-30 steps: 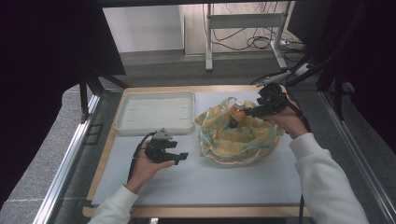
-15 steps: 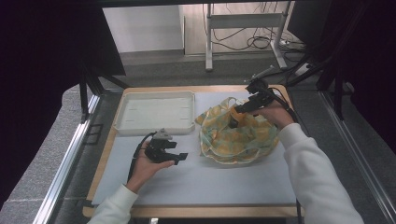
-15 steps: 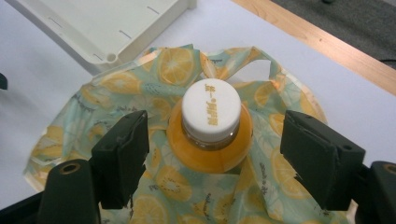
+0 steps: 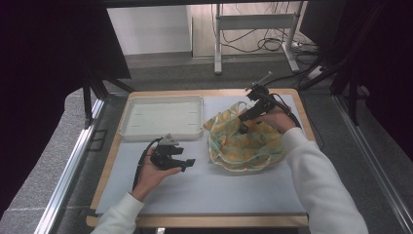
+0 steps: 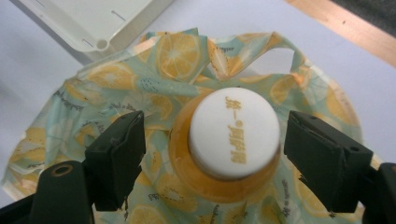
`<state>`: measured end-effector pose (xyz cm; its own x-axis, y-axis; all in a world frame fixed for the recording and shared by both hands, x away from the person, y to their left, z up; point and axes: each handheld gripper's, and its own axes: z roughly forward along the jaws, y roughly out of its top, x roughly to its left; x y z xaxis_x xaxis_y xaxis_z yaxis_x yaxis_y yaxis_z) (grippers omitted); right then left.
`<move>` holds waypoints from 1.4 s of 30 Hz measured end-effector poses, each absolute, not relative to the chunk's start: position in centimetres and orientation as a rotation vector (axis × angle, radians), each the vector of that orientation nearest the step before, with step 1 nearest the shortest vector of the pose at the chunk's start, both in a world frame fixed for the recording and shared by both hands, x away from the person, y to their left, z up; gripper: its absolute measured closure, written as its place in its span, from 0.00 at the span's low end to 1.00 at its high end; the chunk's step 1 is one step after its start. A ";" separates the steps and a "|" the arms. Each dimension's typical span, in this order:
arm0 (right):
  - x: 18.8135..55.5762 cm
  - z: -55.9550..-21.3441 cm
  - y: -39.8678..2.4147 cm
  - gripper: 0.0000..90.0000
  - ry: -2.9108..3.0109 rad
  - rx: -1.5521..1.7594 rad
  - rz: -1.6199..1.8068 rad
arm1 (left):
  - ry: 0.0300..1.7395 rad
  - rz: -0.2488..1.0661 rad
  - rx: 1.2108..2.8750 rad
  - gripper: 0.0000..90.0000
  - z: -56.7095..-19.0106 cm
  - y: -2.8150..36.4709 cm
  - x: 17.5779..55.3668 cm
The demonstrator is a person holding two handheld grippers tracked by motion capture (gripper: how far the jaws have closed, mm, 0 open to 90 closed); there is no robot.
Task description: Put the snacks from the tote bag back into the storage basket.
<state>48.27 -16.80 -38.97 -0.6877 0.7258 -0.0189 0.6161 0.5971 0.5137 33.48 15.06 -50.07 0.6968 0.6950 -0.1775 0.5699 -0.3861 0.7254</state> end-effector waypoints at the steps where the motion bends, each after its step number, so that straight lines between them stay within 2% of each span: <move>1: 48.4 -39.2 -16.7 0.23 2.601 1.112 0.697 | 0.964 0.197 2.096 0.33 -50.1 15.1 33.5; 9: 48.8 -40.5 -16.4 0.25 2.622 1.128 0.635 | 0.966 0.196 2.094 0.33 -50.1 15.2 33.5; 15: 49.0 -41.0 -16.6 0.33 2.621 1.143 0.614 | 0.968 0.195 2.094 0.33 -50.1 15.1 33.5; 25: 49.0 -40.8 -16.8 0.34 2.646 1.109 0.616 | 0.969 0.195 2.095 0.33 -50.2 15.1 33.5; 42: 47.5 -37.0 -17.0 0.34 2.614 1.032 0.773 | 0.976 0.187 2.096 0.33 -50.4 15.2 33.7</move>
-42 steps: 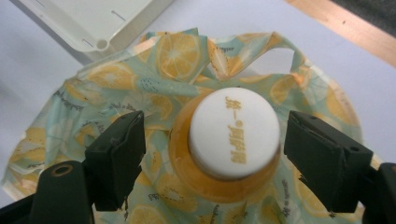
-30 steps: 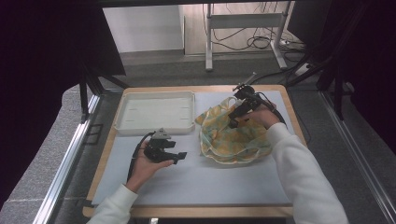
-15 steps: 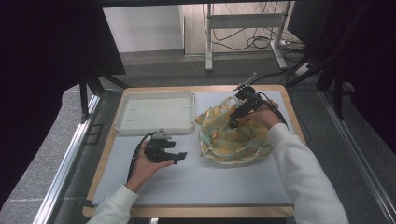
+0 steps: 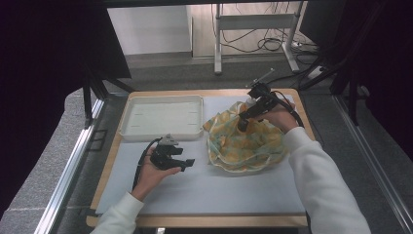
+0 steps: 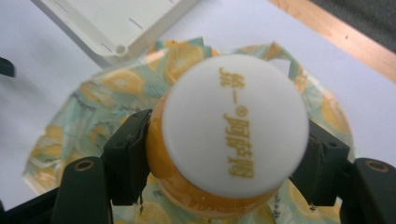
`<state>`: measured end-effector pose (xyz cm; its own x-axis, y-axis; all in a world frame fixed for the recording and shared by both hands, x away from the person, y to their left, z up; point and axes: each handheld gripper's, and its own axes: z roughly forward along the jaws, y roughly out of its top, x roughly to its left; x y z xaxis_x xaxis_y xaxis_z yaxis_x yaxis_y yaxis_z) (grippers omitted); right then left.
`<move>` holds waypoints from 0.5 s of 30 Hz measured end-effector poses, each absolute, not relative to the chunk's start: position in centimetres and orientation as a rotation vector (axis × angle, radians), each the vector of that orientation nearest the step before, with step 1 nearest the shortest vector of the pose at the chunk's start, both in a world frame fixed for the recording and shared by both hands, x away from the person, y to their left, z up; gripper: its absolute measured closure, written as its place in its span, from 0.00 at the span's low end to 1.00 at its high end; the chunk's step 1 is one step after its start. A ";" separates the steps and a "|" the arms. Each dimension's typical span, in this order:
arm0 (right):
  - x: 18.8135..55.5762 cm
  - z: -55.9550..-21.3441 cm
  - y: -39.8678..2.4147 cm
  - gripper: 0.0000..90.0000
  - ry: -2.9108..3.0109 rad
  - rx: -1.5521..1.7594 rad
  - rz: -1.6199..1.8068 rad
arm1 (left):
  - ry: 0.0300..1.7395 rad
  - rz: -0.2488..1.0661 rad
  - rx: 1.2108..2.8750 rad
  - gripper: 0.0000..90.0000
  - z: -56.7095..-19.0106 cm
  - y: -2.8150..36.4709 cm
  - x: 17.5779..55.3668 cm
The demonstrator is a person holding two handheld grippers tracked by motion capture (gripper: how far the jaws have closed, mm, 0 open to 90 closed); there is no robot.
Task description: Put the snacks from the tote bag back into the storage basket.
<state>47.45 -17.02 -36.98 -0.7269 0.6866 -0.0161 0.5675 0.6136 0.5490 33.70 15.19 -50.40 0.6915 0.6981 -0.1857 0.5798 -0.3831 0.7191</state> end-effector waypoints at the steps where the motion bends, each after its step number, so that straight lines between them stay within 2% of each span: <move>1: 47.3 -36.6 -17.0 0.34 2.611 1.030 0.786 | 0.976 0.188 2.097 0.33 -50.4 15.2 33.7; 15: 46.1 -32.9 -17.5 0.34 2.556 0.990 0.874 | 0.981 0.178 2.100 0.33 -50.6 15.0 33.8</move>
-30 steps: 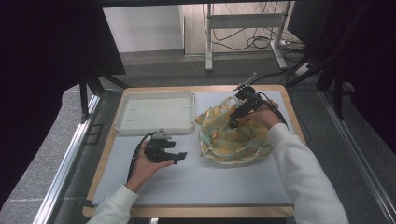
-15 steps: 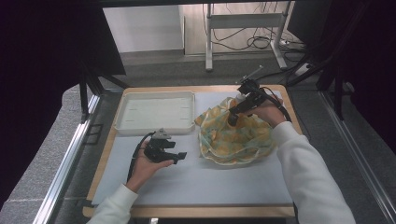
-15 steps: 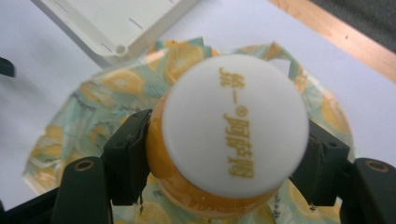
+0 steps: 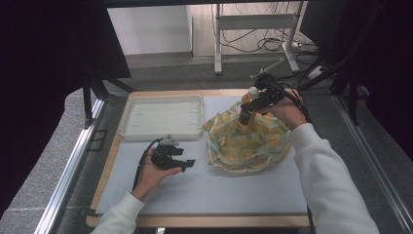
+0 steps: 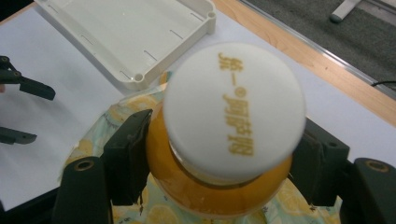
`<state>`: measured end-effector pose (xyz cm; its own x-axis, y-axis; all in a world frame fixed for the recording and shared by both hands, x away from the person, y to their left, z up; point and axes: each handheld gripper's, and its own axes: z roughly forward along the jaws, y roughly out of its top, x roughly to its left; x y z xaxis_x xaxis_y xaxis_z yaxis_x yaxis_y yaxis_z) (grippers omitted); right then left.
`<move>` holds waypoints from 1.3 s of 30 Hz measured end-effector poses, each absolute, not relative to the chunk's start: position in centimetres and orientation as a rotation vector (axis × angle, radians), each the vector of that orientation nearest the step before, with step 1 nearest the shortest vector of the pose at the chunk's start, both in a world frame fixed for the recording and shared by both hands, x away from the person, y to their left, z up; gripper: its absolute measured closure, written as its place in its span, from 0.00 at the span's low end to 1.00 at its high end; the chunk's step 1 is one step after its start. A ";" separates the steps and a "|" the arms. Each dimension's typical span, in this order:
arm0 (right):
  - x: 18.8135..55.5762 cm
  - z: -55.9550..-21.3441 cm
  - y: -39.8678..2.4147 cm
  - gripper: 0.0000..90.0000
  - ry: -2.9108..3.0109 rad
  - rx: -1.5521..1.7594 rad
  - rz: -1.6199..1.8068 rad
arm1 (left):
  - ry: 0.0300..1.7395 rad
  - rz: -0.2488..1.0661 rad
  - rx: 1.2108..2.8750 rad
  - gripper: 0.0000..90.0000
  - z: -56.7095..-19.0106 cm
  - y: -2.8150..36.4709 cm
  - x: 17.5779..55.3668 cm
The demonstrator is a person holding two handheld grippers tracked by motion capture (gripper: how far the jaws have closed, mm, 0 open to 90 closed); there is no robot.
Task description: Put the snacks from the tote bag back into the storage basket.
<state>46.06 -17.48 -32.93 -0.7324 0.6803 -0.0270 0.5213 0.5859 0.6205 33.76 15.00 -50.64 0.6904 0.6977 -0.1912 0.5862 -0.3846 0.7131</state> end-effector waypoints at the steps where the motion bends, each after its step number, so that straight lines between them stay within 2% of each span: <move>1: 46.0 -32.8 -17.5 0.34 2.556 0.987 0.878 | 0.979 0.178 2.101 0.33 -50.6 15.0 33.8; 16: 45.7 -31.2 -16.2 0.34 2.535 0.954 0.918 | 0.981 0.175 2.105 0.33 -50.6 15.2 33.8; 39: 45.9 -31.2 -14.0 0.34 2.548 0.916 0.939 | 0.977 0.167 2.117 0.33 -50.7 15.1 33.8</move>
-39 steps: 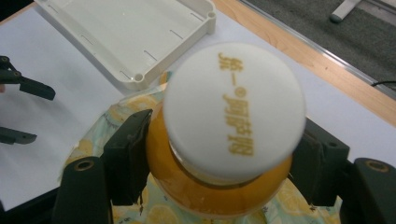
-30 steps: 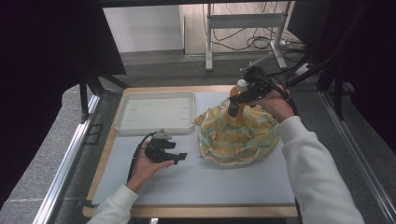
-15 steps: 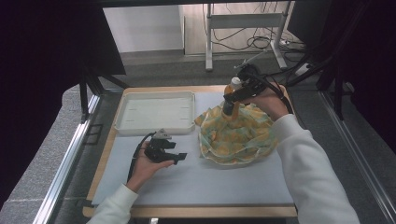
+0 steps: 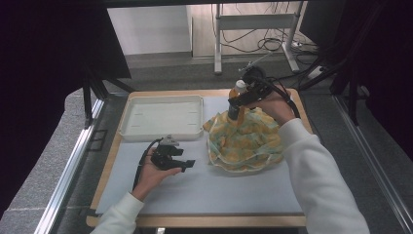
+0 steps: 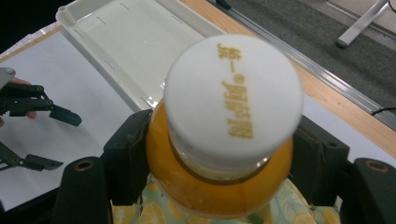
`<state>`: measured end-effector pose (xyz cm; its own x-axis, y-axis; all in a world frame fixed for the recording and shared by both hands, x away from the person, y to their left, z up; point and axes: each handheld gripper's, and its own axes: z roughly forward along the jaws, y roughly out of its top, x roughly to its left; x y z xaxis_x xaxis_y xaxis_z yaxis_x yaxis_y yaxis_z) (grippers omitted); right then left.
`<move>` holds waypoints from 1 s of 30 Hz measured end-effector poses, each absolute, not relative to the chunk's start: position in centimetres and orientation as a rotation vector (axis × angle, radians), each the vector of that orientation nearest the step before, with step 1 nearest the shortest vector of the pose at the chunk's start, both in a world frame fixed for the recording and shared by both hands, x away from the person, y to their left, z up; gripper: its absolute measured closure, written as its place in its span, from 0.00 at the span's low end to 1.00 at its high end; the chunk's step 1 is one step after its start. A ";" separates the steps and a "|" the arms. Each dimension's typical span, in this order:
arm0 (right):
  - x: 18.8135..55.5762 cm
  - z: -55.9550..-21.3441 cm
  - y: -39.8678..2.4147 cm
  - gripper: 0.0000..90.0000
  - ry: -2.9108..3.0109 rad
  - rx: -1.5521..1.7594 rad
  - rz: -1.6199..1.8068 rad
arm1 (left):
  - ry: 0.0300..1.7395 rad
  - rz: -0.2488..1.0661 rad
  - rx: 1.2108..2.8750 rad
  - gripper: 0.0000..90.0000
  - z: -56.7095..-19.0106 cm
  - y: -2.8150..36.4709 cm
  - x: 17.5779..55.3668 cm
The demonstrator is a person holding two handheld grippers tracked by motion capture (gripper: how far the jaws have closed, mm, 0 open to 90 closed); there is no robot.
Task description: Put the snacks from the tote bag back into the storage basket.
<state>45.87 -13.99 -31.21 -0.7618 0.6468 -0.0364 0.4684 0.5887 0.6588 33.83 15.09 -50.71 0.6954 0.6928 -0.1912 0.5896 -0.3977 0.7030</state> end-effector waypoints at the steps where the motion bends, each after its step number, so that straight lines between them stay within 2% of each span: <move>1: 45.9 -31.2 -13.9 0.34 2.549 0.914 0.939 | 0.977 0.167 2.118 0.33 -50.7 15.1 33.8; 30: 46.4 -31.4 -11.0 0.34 2.560 0.867 0.982 | 0.972 0.160 2.130 0.33 -50.9 15.0 33.9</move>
<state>46.43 -11.03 -31.36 -0.7862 0.6171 -0.0319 0.4373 0.5922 0.6768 33.86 14.96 -50.89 0.7007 0.6876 -0.1905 0.5904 -0.4088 0.6959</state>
